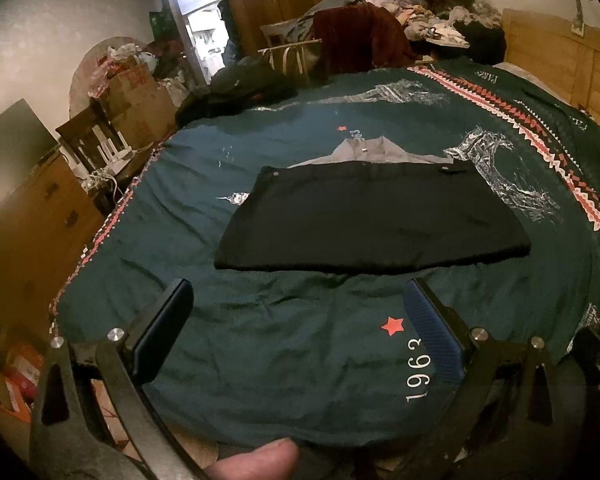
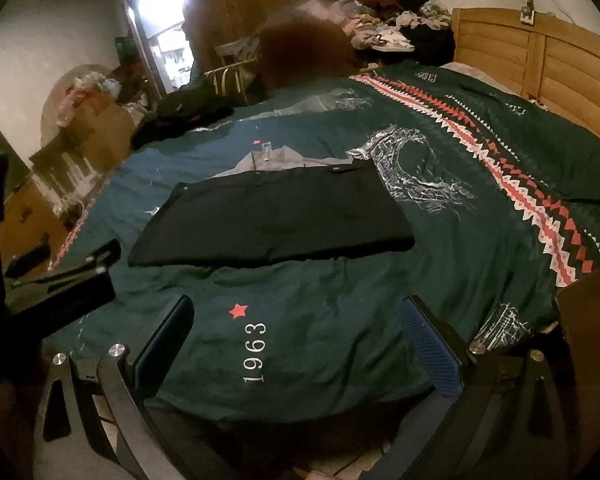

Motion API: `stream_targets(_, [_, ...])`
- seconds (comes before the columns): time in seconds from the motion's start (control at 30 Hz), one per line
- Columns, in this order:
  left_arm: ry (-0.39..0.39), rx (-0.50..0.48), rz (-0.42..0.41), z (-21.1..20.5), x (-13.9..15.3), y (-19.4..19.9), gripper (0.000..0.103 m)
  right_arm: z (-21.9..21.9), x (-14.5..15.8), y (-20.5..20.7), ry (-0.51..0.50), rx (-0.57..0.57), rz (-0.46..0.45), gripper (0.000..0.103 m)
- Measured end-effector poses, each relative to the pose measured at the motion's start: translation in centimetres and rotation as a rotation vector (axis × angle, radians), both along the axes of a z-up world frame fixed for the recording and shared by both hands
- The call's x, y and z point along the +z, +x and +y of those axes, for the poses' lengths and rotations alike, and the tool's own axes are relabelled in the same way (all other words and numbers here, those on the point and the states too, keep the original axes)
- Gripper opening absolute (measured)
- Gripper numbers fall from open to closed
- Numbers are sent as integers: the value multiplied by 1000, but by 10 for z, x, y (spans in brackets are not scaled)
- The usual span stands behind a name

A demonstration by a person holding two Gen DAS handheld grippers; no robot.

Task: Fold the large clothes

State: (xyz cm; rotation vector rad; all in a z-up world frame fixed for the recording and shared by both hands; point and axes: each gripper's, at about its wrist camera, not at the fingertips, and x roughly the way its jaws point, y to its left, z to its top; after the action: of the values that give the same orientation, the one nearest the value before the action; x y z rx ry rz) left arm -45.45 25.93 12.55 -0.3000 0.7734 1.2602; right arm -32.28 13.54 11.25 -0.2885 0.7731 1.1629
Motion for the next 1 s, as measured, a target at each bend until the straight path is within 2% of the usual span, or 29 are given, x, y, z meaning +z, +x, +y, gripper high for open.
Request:
stream_targets(0.37, [-46,-2,4,4,-8,-1,103,1,-2,-6,-12,49,36,103])
stream_targets(1.0, [-67,11,14,7,-17,-1,103,3,-1,-16,0,103,41,103])
